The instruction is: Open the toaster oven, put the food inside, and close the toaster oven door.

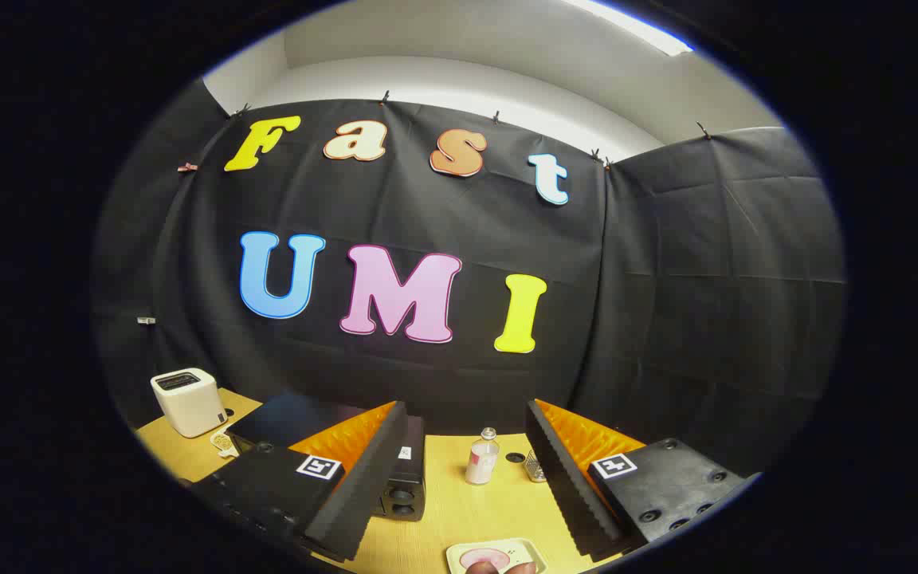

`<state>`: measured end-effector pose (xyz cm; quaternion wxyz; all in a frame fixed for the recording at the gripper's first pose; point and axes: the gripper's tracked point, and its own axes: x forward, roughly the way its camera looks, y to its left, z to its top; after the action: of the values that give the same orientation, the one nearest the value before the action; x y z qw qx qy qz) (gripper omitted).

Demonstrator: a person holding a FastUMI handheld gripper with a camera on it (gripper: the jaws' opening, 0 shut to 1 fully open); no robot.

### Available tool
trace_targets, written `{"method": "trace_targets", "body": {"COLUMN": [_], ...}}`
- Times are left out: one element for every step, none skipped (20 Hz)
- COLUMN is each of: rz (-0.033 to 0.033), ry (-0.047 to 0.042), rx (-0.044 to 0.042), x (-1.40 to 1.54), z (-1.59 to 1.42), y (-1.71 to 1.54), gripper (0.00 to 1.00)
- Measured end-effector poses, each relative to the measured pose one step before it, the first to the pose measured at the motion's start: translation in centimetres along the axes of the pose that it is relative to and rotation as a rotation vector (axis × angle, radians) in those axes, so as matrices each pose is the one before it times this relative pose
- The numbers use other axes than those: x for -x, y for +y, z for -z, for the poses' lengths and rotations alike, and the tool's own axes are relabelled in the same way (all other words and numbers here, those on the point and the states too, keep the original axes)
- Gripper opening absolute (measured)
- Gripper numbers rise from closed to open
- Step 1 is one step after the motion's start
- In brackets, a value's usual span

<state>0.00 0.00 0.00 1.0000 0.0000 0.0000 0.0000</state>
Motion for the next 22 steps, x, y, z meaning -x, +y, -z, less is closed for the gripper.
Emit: {"method": "trace_targets", "body": {"rz": [0.00073, 0.00074, 0.00007, 0.00163, -0.00051, 0.00105, -0.00026, -0.00085, 0.0011, 0.0002, 0.00135, 0.00027, -0.00066, 0.00251, 0.0009, 0.00072, 0.00005, 0.00178, 0.00028, 0.0, -0.00082, -0.00002], "ry": [0.00123, 0.00064, 0.00048, -0.00208, -0.00181, -0.00188, 0.00044, 0.0022, 0.00099, -0.00018, -0.00009, 0.0004, -0.00182, -0.0022, -0.00284, -0.00267, -0.00179, -0.00071, 0.00287, 0.00199, 0.0008, -0.00086], "rx": [0.00213, 0.00196, 0.00122, 0.00018, 0.00156, 0.00145, 0.00209, 0.00184, 0.00114, 0.00092, 0.00104, 0.0026, 0.00299, 0.0033, 0.00231, 0.0004, -0.00007, 0.00014, -0.00009, -0.00162, -0.00192, -0.00058], "x": [-0.043, 0.016, -0.012, -0.094, -0.031, -0.031, -0.014, -0.034, 0.002, 0.094, 0.005, -0.058, -0.013, 0.008, -0.053, 0.035, -0.043, -0.026, -0.078, 0.003, 0.022, -0.053], "z": [0.055, 0.05, -0.027, 0.037, -0.069, -0.016, 0.011, 0.128, 0.027, 0.057, 0.052, -0.028, -0.025, 0.038, -0.188, -0.047, -0.12, 0.057, 0.09, 0.106, 0.045, -0.024], "y": [0.054, 0.028, 0.03, -0.029, 0.026, 0.009, -0.034, 0.111, 0.007, -0.034, -0.023, 0.012, 0.018, -0.075, -0.047, -0.046, -0.047, -0.04, 0.024, 0.056, 0.096, 0.059], "gripper": [0.98, 0.98, 0.98, 0.98, 0.98, 0.98, 0.98, 0.98, 0.98, 0.98, 0.98, 0.98, 0.98, 0.98, 0.98, 0.98, 0.98, 0.98, 0.98, 0.98, 0.98, 0.98]}}
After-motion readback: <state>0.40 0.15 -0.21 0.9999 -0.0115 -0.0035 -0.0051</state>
